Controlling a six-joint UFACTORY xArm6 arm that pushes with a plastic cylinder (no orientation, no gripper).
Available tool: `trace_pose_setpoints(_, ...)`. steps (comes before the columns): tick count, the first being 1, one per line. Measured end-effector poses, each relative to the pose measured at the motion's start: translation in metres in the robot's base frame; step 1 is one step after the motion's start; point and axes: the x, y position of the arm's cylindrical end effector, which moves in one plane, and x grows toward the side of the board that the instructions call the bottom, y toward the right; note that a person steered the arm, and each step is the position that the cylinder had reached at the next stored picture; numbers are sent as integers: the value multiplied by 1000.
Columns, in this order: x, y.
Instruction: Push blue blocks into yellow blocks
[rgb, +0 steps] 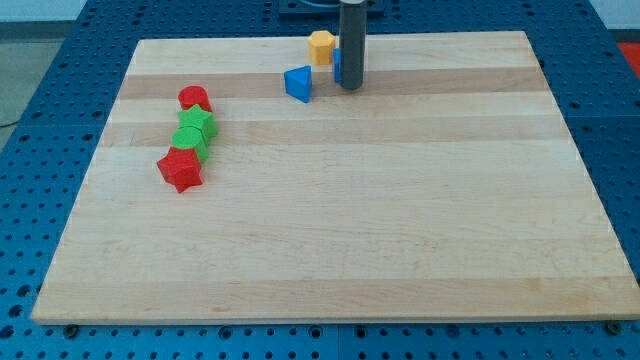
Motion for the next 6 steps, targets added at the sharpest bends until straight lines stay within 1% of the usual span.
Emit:
trace_pose_setpoints(2,-10,0)
trace_pose_setpoints(4,-33,0)
trace_pose_setpoints(5,-37,0)
trace_pose_setpoints(6,-13,2)
